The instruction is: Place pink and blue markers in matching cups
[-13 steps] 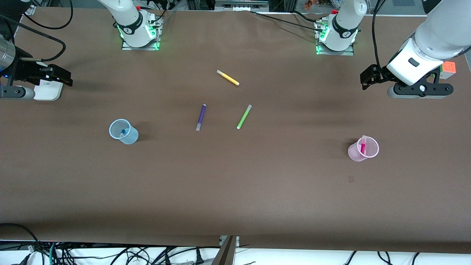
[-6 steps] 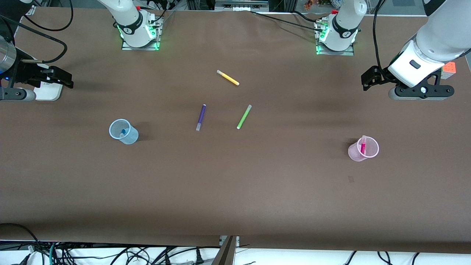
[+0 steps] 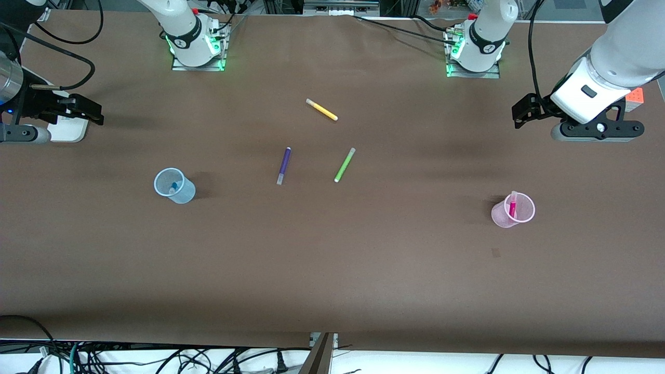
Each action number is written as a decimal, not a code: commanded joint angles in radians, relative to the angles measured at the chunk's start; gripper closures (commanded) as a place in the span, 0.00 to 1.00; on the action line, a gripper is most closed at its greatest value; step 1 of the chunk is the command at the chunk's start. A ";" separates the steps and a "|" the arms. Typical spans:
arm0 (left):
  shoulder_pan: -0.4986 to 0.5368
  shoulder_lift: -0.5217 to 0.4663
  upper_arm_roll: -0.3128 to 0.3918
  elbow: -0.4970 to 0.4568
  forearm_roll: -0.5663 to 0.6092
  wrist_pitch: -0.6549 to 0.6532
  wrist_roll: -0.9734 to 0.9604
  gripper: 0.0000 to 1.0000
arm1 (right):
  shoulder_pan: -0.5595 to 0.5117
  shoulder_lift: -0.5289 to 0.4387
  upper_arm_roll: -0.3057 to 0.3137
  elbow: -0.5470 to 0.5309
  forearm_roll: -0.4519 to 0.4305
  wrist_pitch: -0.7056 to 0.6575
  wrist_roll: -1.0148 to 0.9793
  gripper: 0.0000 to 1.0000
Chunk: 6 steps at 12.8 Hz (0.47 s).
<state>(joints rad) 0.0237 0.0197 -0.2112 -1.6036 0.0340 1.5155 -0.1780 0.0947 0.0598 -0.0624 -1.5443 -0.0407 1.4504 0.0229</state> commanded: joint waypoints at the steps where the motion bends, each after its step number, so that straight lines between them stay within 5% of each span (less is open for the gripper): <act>1: 0.004 0.008 -0.004 0.016 0.017 -0.003 0.022 0.00 | -0.009 0.008 0.001 0.021 0.018 -0.005 -0.009 0.00; 6: 0.004 0.012 -0.004 0.024 0.017 -0.009 0.021 0.00 | -0.007 0.008 0.003 0.021 0.018 -0.007 -0.005 0.00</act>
<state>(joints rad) 0.0237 0.0204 -0.2112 -1.6029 0.0340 1.5157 -0.1767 0.0944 0.0598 -0.0625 -1.5443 -0.0407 1.4504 0.0229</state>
